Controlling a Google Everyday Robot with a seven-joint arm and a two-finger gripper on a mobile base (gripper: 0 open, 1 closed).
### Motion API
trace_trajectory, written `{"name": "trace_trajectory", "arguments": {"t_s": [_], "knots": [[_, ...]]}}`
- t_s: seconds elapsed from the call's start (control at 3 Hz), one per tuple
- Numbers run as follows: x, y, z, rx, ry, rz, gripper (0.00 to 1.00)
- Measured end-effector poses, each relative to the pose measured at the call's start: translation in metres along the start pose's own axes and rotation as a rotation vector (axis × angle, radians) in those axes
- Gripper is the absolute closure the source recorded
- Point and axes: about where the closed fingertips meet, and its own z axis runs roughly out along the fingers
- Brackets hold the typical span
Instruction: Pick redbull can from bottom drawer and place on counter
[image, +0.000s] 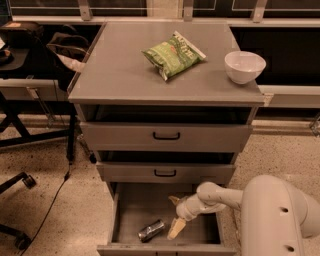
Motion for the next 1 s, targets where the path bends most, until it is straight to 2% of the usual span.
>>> {"name": "trace_trajectory", "arguments": {"t_s": [0.67, 1.0], "knots": [[0.005, 0.003, 0.0, 0.03, 0.0, 0.025, 0.0], [0.008, -0.004, 0.022, 0.033, -0.007, 0.037, 0.0]]}}
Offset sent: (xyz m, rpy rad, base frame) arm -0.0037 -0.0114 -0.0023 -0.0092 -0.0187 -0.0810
